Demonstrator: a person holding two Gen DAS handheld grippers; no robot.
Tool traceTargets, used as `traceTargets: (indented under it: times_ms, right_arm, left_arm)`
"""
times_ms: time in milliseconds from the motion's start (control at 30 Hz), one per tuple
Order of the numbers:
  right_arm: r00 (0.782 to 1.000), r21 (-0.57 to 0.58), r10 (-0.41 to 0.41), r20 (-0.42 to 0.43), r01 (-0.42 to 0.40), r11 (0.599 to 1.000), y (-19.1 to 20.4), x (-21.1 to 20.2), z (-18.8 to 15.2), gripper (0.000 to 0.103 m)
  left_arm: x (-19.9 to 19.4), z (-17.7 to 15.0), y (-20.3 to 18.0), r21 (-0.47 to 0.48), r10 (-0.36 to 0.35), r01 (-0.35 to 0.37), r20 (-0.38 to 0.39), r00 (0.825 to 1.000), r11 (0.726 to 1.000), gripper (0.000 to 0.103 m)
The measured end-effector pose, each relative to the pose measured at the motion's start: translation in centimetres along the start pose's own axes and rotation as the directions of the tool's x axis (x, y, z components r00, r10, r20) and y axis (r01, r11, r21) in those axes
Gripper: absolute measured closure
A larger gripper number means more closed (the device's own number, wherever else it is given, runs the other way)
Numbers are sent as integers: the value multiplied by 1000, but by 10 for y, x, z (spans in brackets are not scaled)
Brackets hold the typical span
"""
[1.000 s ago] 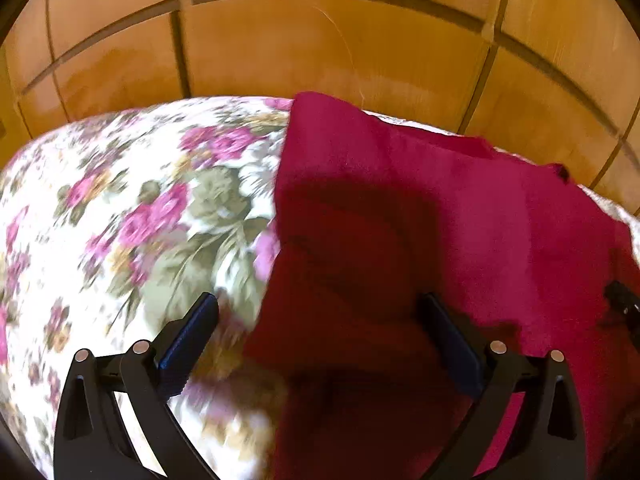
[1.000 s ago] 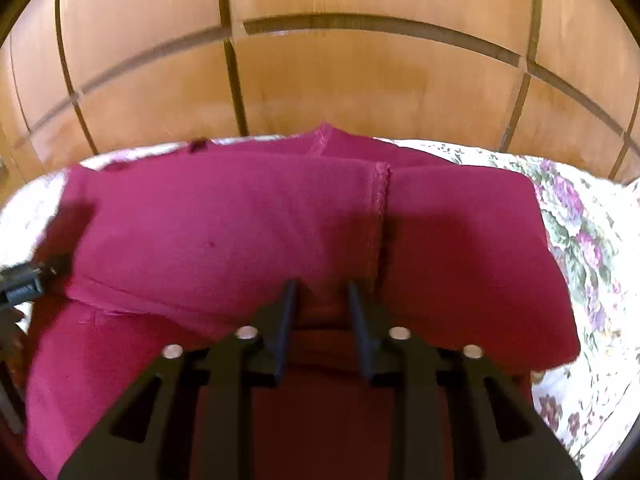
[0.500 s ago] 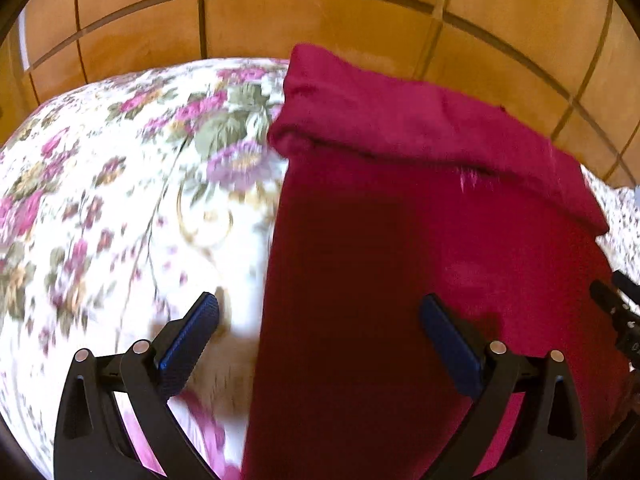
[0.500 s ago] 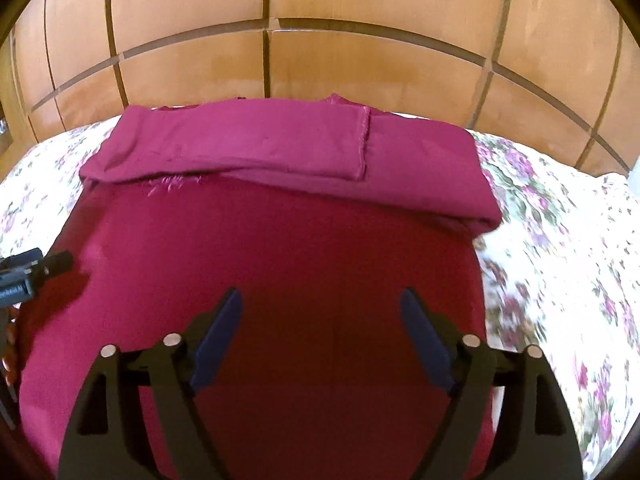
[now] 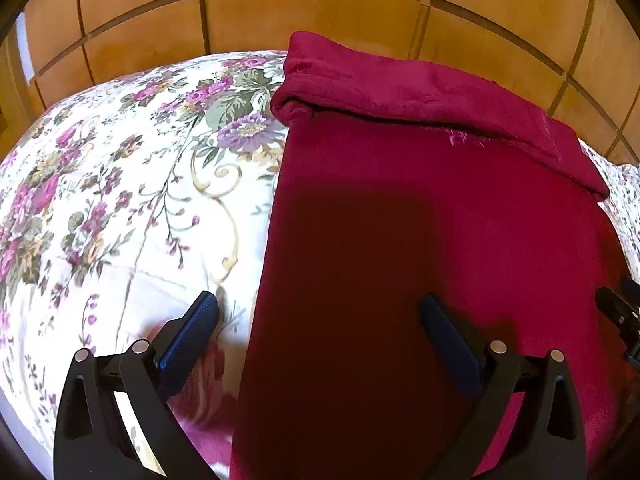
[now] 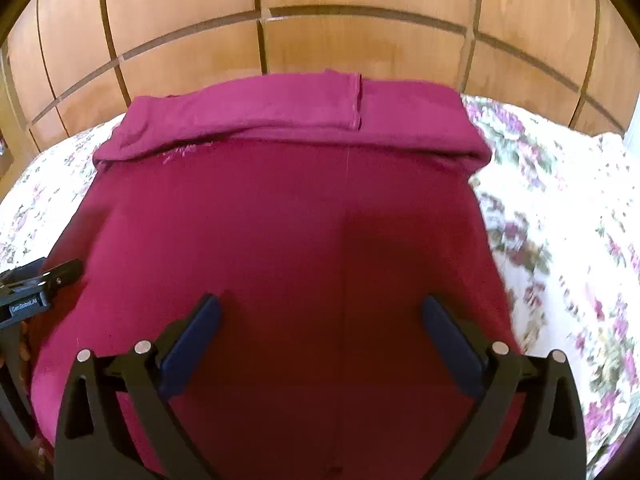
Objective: Fold small clothes
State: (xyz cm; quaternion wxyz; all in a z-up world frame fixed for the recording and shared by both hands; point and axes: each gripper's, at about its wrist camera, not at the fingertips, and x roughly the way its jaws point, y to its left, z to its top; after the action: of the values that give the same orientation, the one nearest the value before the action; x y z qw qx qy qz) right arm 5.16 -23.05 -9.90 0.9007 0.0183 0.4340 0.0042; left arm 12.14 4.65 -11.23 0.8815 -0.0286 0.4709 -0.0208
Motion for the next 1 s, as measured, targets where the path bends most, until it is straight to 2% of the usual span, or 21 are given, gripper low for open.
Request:
traceTargets:
  times_ms: [133,233,333,433,500,567,633,700,800,867,1000]
  right_arm:
    - [996,56,83,-11,-83,995,-14,-5,-8,2]
    - [994,58,112,-11,-111,992,-19,-12,-16,2]
    - [998,13,64,-16,-63,998,-11,-13,-22,2]
    - [1000,-6,19,16,-19,1000,-3,-15,-30,2]
    - [998,29,33,50,-34,999,-5,-18,-36,2]
    - [996,44,69,65,-72,996,-8,-19,-39,2]
    - [992,24,114,61,-116,993,-12,-24,-40,2]
    - [991,-35,127,33,-126,991,-12,-31,-41,2]
    - [991,-64,106,83,-101,993,-18,-53,-47,2]
    - [987,-56,87,138,-80,995,-27,-72,-48,2]
    - [976,-89,8,219,12,996,-28,-95,-47,2]
  left_arm:
    - [-10,-11,3,27,-25,25,-1,1000,999,3]
    - [-17,-21,3,64,-32,31,21,999,997,3]
    - [-21,-29,5,67,-47,43,58,997,997,3]
    - [-25,-32,6,60,-54,50,60,997,997,3]
    - [-29,-34,6,61,-68,66,45,997,996,3]
    - [-37,-38,7,61,-107,105,36,994,993,3]
    - [-47,-42,13,46,-152,149,72,986,988,3]
    - [-58,-48,23,22,-191,189,115,975,982,3]
    - [-61,-52,32,32,-180,177,113,977,984,3]
    - [-60,-54,38,28,-177,176,89,980,984,9]
    - [-64,-60,54,-5,-241,242,92,966,970,13]
